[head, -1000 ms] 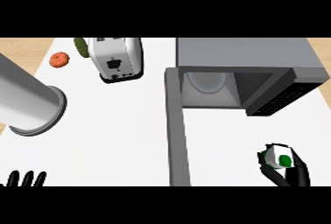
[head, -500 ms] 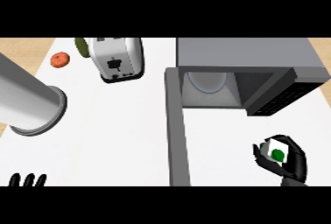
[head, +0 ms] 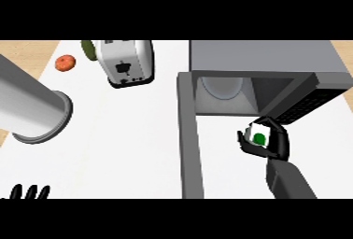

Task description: Pick up the milk, place it into the microwave and close the microwave

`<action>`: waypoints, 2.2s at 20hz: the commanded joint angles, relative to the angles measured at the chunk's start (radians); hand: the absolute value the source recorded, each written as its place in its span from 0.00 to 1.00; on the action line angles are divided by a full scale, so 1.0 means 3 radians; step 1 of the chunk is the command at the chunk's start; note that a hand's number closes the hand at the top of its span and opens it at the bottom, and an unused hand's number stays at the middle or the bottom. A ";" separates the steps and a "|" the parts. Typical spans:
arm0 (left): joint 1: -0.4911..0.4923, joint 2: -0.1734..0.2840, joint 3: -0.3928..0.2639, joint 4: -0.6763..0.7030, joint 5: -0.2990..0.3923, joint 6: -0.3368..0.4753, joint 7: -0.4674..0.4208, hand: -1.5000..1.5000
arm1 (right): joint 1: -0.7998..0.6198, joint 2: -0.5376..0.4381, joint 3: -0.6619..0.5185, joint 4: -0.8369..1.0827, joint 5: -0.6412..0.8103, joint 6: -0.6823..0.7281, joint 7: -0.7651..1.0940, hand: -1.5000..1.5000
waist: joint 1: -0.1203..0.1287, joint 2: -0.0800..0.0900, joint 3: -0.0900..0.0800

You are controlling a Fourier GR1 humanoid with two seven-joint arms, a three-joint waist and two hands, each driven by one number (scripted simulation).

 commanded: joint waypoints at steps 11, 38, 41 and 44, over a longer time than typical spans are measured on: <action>0.0214 -0.0069 -0.0190 -0.0062 -0.0185 -0.0070 -0.0083 0.00 | 0.1051 0.0245 0.0614 -0.1869 0.0003 0.0046 0.0555 1.00 | -0.0102 -0.0036 -0.0010; 0.0307 -0.0065 0.0045 -0.0096 0.0066 -0.0117 -0.0132 0.00 | 0.0802 0.0250 0.1838 -0.2989 -0.0365 -0.0735 0.2054 1.00 | -0.0003 -0.0006 -0.0003; 0.0092 0.0048 0.0347 0.0108 0.0192 -0.0143 -0.0119 0.00 | 0.0667 0.0251 0.1954 -0.2858 -0.0317 -0.0970 0.2104 1.00 | -0.0024 -0.0008 -0.0004; 0.0252 0.0088 0.0330 0.0197 0.0180 -0.0299 -0.0223 0.00 | 0.0421 0.0251 0.1757 -0.2381 -0.0167 -0.1009 0.2170 1.00 | -0.0006 -0.0006 -0.0004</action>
